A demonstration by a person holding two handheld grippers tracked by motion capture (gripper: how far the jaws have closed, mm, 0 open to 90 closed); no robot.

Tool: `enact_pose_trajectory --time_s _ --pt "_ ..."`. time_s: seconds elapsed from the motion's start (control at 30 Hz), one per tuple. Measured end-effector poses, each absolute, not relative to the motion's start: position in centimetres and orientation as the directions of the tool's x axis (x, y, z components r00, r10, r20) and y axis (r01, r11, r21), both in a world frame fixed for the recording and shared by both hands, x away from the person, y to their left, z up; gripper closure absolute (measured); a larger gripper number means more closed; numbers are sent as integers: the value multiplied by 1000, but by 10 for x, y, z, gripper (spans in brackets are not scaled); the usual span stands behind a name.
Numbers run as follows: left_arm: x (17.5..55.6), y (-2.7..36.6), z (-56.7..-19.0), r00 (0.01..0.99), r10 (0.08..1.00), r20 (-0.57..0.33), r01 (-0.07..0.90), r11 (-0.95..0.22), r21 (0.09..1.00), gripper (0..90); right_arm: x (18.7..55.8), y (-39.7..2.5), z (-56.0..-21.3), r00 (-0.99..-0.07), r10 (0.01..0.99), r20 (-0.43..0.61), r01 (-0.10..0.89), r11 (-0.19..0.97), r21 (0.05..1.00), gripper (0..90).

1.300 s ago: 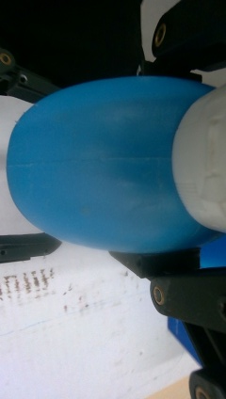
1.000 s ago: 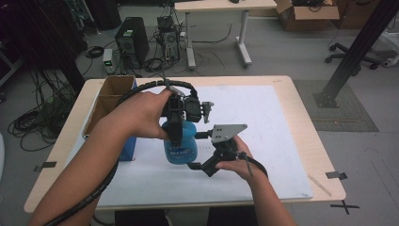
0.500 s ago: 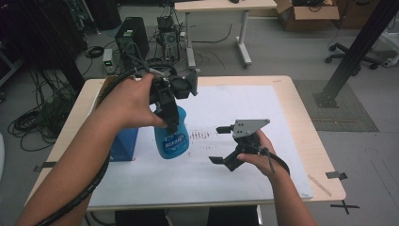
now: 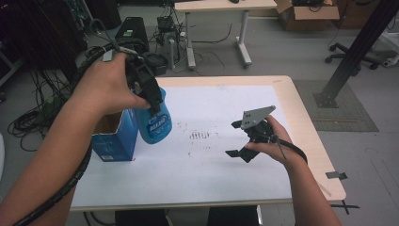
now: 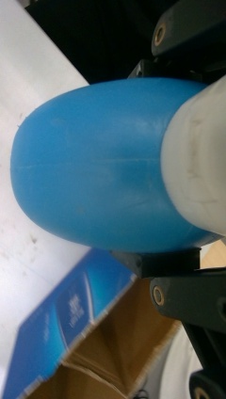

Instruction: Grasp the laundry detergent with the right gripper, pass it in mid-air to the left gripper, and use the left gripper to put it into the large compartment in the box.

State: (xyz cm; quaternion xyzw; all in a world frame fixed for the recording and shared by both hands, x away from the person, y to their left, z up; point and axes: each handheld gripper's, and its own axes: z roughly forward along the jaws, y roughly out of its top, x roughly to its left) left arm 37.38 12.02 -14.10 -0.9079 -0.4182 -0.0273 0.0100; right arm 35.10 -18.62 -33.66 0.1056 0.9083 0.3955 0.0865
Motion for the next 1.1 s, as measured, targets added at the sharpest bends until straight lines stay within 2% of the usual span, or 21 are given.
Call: enact_pose_trajectory --time_s 0.2,0.43,0.6,0.83,1.1 --pt "379 140 -125 579 814 54 814 -581 27 386 361 -193 -323 -959 264 -105 131 739 661 22" --pt "381 157 -115 540 840 56 839 -543 37 386 365 -195 -314 -956 261 -130 138 797 588 36" --pt "384 173 -108 488 872 42 871 -489 35 386 370 -197 -311 -963 239 -126 150 862 484 50" --pt "390 202 -91 357 934 38 933 -358 43 386 373 -200 -302 -969 215 -122 147 898 415 60" --pt "396 221 -75 247 968 33 967 -249 56 386 376 -204 -300 -969 215 -123 154 911 383 62"
